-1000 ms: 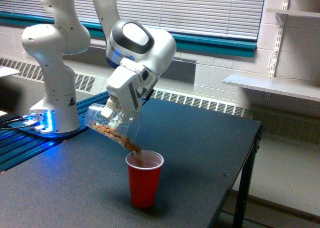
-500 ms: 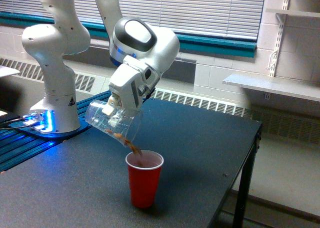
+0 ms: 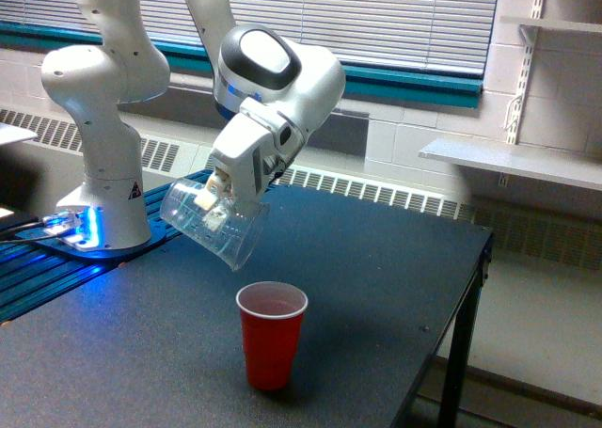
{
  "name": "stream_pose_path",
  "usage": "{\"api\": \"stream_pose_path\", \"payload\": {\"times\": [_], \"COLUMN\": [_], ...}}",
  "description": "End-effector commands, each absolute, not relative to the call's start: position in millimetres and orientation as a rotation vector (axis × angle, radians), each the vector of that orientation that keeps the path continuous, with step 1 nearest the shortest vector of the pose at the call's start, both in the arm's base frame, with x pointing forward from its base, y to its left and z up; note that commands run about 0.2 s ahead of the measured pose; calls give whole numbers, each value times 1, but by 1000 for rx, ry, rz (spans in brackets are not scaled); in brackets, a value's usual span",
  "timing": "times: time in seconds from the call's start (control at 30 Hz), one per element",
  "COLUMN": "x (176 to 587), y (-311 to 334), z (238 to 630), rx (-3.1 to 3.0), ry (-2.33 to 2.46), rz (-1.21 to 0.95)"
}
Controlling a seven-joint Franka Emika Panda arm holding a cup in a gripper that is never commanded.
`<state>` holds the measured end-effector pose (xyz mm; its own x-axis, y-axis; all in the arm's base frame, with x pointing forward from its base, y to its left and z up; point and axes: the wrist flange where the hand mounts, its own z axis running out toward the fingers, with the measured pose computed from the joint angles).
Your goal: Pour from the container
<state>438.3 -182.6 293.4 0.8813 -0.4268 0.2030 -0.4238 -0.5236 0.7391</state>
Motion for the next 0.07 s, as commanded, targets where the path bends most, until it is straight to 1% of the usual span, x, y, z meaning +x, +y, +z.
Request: {"api": "stream_pose_path", "payload": {"times": [0.03,0.07], "x": [439,439], "y": [-183,-183], "z": [293,293], "rx": [2209,2209], "ry": [-554,-554], "rz": [-40,-40]}}
